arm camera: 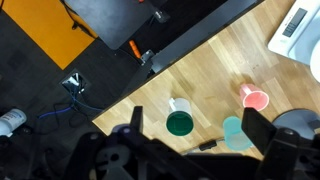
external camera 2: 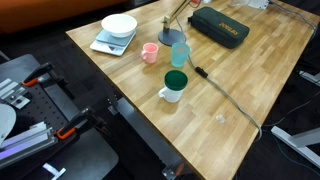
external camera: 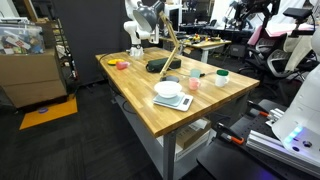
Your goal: Pick up the white cup and pour its contents into the basin
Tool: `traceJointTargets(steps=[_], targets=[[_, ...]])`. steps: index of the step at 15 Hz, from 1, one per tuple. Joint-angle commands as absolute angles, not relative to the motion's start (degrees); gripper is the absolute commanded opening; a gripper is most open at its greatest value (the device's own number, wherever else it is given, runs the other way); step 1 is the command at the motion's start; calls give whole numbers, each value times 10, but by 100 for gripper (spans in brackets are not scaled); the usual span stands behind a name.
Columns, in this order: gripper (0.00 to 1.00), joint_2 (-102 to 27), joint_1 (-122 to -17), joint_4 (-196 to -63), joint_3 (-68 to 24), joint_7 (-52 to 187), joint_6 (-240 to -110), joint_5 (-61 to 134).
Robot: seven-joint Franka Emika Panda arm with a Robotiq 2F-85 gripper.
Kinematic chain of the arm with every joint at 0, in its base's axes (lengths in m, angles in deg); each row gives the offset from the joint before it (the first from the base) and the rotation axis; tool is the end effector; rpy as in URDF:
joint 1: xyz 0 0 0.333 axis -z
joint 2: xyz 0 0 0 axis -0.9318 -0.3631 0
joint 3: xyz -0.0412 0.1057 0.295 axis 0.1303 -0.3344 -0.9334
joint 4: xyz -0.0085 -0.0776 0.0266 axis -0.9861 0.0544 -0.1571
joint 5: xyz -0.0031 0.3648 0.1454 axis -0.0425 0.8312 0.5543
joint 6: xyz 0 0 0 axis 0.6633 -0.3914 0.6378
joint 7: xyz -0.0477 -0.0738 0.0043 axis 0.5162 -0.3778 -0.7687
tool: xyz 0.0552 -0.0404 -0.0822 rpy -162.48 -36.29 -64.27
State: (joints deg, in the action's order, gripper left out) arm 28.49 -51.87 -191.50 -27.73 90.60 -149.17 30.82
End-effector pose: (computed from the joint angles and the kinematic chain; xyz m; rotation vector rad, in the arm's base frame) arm 0.2869 -0.0881 0.4796 2.8000 -1.0319 0.1173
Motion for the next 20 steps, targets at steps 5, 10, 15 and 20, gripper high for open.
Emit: traceJointTargets(steps=[5,10,15,20], targets=[[100,227,-511,-1927,-259,890,-1527,289],[100,112,-515,-1925,-207,863,-1624,321],[100,89,-511,-1932,-210,869,-1647,311],[100,103,-511,-1934,-212,869,-1646,311]])
